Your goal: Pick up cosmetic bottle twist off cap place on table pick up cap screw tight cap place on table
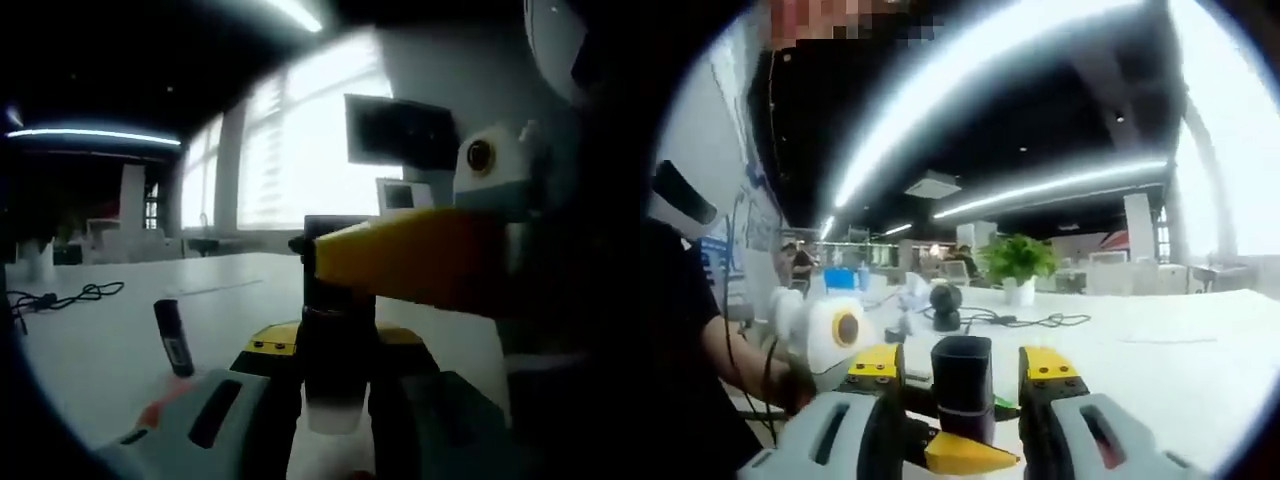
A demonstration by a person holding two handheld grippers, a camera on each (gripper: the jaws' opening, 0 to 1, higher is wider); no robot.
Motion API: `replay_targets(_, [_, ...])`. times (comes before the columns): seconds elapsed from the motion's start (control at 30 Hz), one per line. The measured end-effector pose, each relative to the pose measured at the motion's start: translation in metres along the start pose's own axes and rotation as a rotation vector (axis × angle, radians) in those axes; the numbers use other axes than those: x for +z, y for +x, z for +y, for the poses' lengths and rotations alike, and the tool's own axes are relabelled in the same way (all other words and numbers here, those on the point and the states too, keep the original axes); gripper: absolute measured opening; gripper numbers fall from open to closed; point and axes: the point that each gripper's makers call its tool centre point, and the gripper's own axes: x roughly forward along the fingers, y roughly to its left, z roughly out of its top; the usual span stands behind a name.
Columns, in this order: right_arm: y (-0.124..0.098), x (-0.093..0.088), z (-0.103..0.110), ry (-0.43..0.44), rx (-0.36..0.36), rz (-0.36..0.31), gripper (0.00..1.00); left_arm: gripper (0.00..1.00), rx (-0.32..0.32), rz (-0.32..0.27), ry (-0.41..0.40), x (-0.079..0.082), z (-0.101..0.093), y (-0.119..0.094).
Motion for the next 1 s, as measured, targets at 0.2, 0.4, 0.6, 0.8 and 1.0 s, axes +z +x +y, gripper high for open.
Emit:
replay_targets(0.2, [-0.018, 0.013, 0.009, -0.001, 0.242, -0.013, 0.38, 0.15, -0.135, -0.053, -0.088, 0.013, -0.017, -0.006])
replay_targets(0.4, [-0.032, 0.019, 0.017, 0.035, 0.46, 0.025, 0.38, 0.15, -0.224, -0.066, -0.104, 0.022, -0.029, -0.011])
replay_targets(0.6, [-0.032, 0.014, 0.026, 0.022, 0.586, 0.07, 0.38, 0.15, -0.319, -0.037, -0.098, 0.021, -0.047, -0.016])
replay_targets(0.8, [-0.032, 0.018, 0.033, 0.037, 0.683, 0.075, 0.36, 0.15, -0.348, -0.025, -0.08, 0.019, -0.057, -0.017])
replay_targets(1.0, [-0.034, 0.012, 0.044, 0.005, 0.752, 0.119, 0.29, 0.15, -0.374, -0.021, -0.07, 0.019, -0.063, -0.017])
